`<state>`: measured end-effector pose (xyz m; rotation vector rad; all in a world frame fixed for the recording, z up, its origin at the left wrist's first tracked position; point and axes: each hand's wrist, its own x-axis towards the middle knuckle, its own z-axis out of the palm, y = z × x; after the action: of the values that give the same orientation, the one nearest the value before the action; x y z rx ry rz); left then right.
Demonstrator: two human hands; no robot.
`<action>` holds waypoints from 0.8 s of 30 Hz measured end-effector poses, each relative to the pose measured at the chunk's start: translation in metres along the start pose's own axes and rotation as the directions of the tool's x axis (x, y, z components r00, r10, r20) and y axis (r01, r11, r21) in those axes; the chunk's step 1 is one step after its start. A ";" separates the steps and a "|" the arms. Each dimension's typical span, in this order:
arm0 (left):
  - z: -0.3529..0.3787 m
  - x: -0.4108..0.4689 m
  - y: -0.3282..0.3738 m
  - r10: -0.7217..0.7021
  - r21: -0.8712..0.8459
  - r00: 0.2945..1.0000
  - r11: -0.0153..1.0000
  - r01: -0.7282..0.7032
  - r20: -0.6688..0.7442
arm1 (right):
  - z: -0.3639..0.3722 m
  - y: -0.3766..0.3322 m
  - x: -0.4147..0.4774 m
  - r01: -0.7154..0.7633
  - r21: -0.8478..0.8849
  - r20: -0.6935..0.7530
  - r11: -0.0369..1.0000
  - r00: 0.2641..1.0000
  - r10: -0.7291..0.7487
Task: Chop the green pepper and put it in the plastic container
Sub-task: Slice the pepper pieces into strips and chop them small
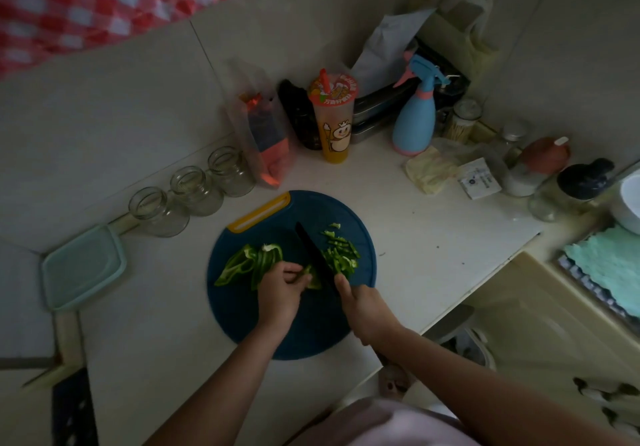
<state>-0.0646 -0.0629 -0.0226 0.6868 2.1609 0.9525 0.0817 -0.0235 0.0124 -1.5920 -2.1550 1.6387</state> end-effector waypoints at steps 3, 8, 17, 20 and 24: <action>-0.002 0.003 0.001 -0.038 0.004 0.999 0.999 0.038 0.011 | 0.006 0.005 -0.007 0.039 -0.021 -0.036 0.999 0.999 -0.040; -0.003 0.005 0.007 -0.118 0.028 0.992 0.993 0.116 0.051 | 0.011 0.005 -0.020 0.167 -0.058 -0.013 0.984 0.986 -0.168; -0.008 0.004 0.015 -0.190 -0.003 0.978 0.982 0.191 0.087 | 0.024 0.024 -0.017 0.118 -0.195 -0.062 0.974 0.989 -0.132; -0.009 0.004 0.017 -0.190 0.007 0.977 0.982 0.190 0.092 | 0.024 0.025 -0.018 0.120 -0.264 -0.081 0.957 0.986 -0.145; -0.009 0.004 0.016 -0.185 0.024 0.981 0.983 0.184 0.061 | 0.024 0.025 -0.019 0.135 -0.364 -0.079 0.921 0.981 -0.175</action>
<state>-0.0708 -0.0547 -0.0072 0.5076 2.1373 0.8042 0.0956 -0.0551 -0.0059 -1.4898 -2.5538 1.1339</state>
